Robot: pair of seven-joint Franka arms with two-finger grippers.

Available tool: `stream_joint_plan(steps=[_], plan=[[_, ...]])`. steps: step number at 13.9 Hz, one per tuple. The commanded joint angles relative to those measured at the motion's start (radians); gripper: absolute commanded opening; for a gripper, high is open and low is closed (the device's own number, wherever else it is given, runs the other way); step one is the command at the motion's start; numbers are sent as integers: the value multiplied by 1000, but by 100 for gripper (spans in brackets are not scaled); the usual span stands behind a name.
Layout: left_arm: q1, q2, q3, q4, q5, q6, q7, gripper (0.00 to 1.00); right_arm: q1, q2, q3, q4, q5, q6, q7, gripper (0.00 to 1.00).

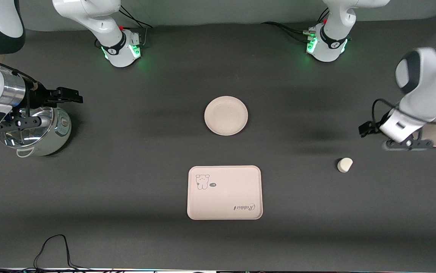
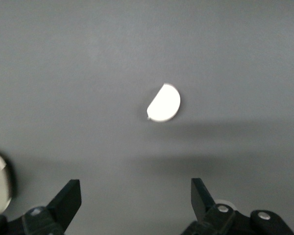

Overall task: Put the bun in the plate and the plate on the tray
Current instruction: 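Lower the left gripper onto the white bun and close it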

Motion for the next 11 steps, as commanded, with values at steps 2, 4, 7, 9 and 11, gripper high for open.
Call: stream_joint_plan(steps=[2, 4, 7, 9, 11], plan=[[-13, 165, -3, 26, -8, 172, 21, 100, 8, -12, -5, -29, 2, 16, 9, 100], [-11, 245, -17, 25, -14, 266, 21, 100, 8, -11, -5, -32, 2, 24, 9, 100], [-8, 331, -32, 22, -28, 353, 21, 98, 11, -15, -4, -52, -44, 50, 9, 100], [-8, 366, -52, 22, -54, 386, 21, 96, 46, -25, -7, -50, -107, 53, 9, 100], [-7, 383, -57, 22, -54, 402, 21, 84, 46, -35, -7, -44, -159, 73, 9, 100]])
